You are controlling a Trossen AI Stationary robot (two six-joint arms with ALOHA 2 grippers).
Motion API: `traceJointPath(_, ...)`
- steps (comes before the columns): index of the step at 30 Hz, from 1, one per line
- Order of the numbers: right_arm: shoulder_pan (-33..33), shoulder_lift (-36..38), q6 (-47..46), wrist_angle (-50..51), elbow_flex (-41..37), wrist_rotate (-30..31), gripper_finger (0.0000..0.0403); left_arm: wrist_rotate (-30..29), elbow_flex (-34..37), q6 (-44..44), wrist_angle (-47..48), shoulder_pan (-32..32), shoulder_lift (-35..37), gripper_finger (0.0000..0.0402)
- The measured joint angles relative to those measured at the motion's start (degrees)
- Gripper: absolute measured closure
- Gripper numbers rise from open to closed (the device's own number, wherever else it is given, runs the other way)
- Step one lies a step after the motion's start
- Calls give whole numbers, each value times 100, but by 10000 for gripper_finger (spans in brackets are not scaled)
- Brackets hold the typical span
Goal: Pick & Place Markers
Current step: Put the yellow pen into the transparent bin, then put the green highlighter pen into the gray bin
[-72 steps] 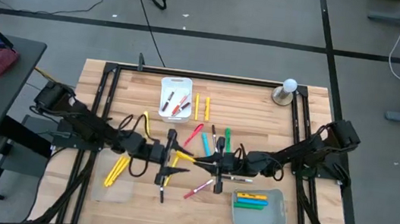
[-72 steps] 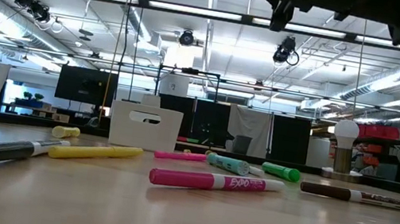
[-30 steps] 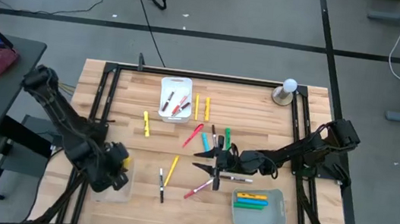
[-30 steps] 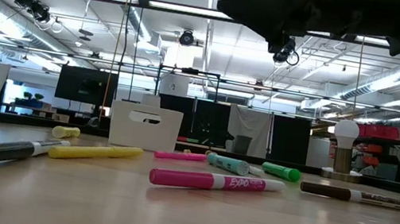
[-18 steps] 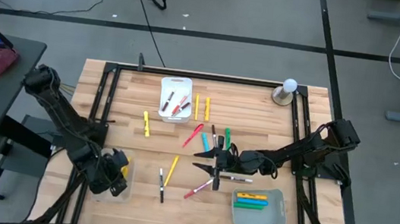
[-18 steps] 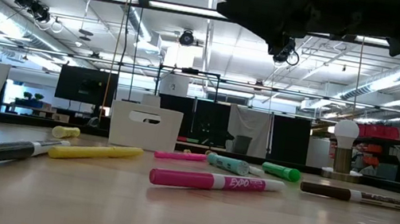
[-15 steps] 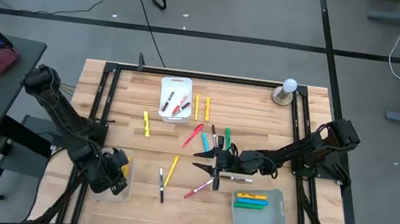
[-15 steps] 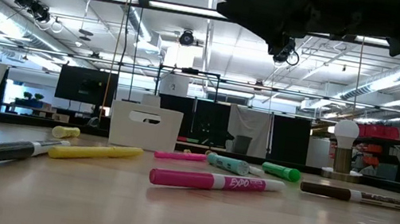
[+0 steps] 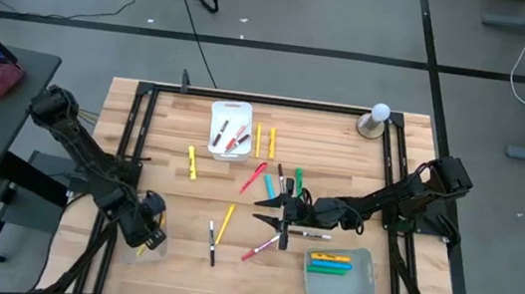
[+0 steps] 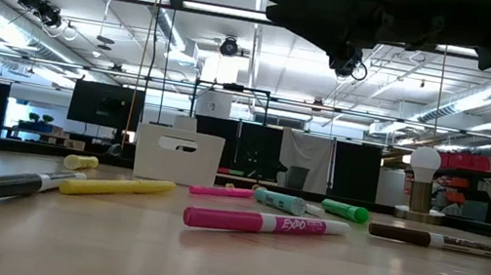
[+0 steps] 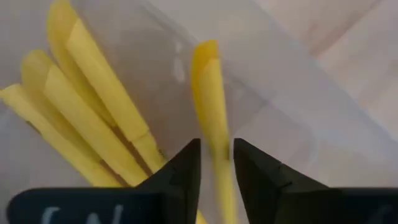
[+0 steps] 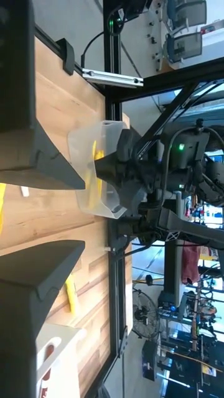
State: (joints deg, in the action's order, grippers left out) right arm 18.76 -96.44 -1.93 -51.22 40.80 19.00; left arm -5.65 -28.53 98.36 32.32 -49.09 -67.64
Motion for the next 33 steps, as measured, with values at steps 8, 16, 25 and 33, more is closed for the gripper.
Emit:
traceJointPath(8,0,0,2,32,0,0,259,822,-341,-463,309,106,31,289)
traceJointPath(16,0,0,6,81,0,0,259,-78,-1746,-1253,1813,107,31,329)
traceJointPath(25,0,0,15,308,0,0,259,-4266,-2279,-3860,1070,125,31,353)
traceJointPath(33,159,474,-215,1453,-4,491,259,-5186,-2264,-4469,970,696,-16,352)
